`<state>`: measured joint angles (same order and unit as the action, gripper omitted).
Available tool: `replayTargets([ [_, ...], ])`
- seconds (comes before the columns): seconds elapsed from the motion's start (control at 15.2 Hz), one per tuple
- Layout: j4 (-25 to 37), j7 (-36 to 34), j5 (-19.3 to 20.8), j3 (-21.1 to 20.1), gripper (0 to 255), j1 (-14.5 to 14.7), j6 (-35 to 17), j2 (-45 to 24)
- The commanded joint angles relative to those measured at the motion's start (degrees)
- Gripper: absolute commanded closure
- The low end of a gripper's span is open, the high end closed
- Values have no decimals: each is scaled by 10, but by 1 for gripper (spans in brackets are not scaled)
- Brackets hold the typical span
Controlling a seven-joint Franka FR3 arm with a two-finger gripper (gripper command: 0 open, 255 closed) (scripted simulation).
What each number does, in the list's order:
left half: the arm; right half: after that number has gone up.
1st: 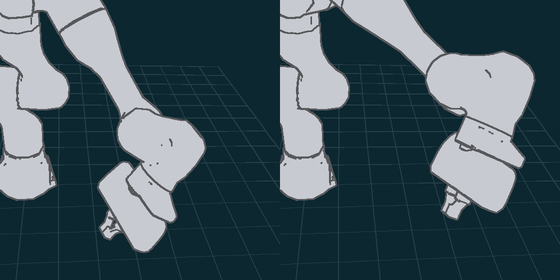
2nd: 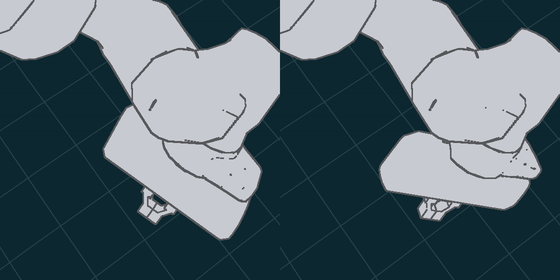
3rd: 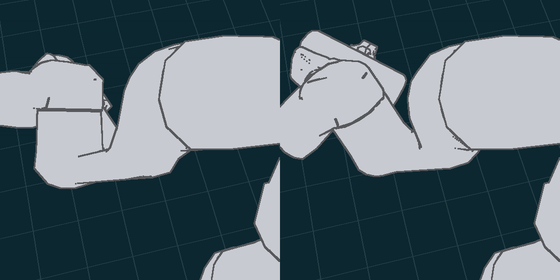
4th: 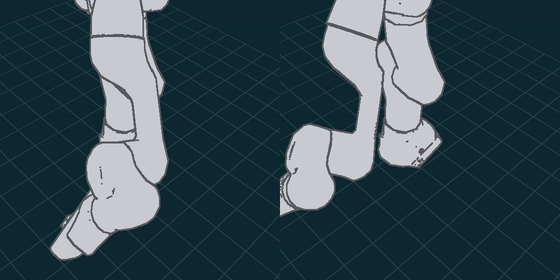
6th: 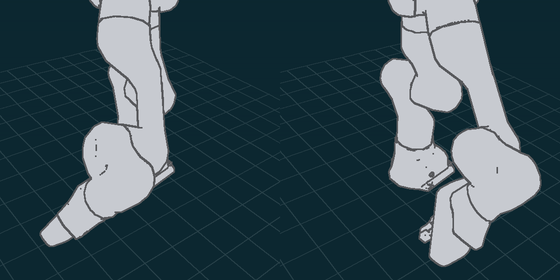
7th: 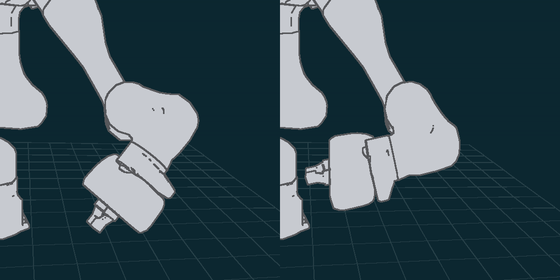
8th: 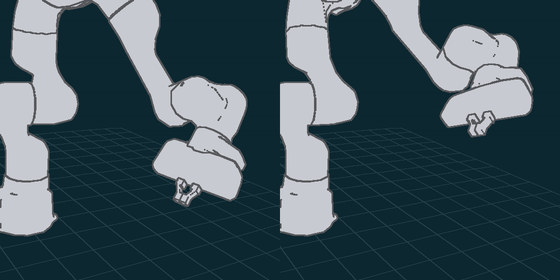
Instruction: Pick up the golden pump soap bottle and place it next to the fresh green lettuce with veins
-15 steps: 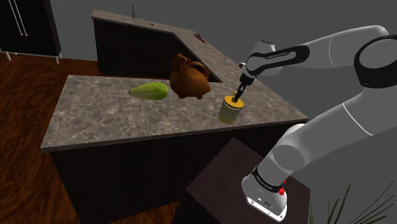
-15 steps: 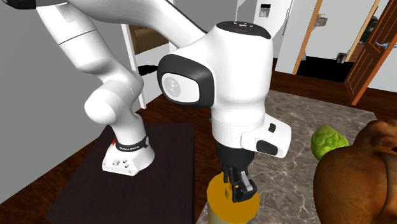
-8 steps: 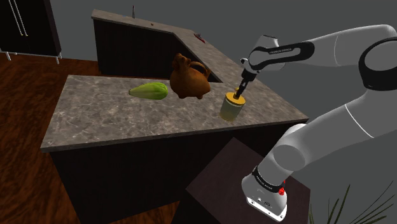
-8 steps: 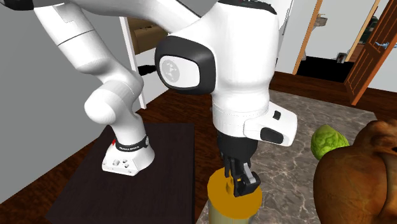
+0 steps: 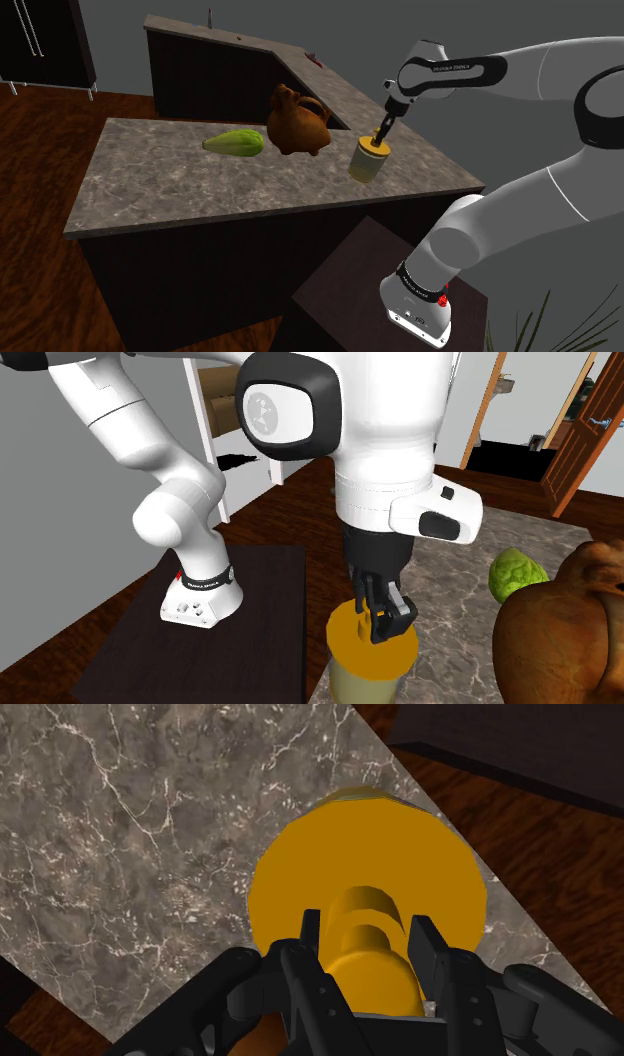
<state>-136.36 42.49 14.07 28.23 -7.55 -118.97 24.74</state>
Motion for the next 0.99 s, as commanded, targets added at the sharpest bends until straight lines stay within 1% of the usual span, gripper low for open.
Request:
replayTargets([
  [0.0,14,0,-1,-3,255,1,17,4],
  [0.92,110,3,-11,-22,255,5,127,17],
])
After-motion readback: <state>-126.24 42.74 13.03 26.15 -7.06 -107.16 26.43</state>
